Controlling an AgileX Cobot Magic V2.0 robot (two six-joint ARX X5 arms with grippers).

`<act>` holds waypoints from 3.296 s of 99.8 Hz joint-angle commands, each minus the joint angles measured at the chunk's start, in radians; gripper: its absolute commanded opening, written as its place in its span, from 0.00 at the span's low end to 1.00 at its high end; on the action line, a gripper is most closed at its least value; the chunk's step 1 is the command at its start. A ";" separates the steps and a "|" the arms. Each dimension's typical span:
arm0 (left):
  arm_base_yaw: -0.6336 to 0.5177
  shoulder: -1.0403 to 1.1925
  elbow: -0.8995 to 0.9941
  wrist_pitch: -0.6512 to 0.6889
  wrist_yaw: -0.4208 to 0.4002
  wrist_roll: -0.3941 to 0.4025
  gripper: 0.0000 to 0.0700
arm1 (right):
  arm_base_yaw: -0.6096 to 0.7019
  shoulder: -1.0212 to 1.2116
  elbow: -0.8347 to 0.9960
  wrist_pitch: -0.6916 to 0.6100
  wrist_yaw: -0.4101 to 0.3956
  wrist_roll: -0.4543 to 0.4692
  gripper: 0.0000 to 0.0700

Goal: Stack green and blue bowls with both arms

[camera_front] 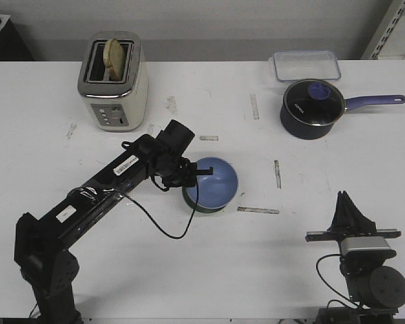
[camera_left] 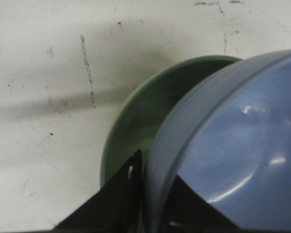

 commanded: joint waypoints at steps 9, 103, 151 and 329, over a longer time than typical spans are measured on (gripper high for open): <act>-0.011 0.016 0.028 -0.005 0.000 0.006 0.20 | 0.002 -0.002 0.003 0.010 0.000 -0.011 0.02; 0.079 -0.551 -0.556 0.655 -0.001 0.434 0.33 | 0.002 -0.002 0.003 0.010 0.000 -0.011 0.02; 0.278 -1.004 -1.089 1.099 -0.163 0.511 0.00 | 0.002 -0.002 0.003 0.010 0.000 -0.011 0.02; 0.572 -1.883 -1.700 1.048 -0.189 0.579 0.00 | 0.002 -0.002 0.003 0.010 0.000 -0.011 0.02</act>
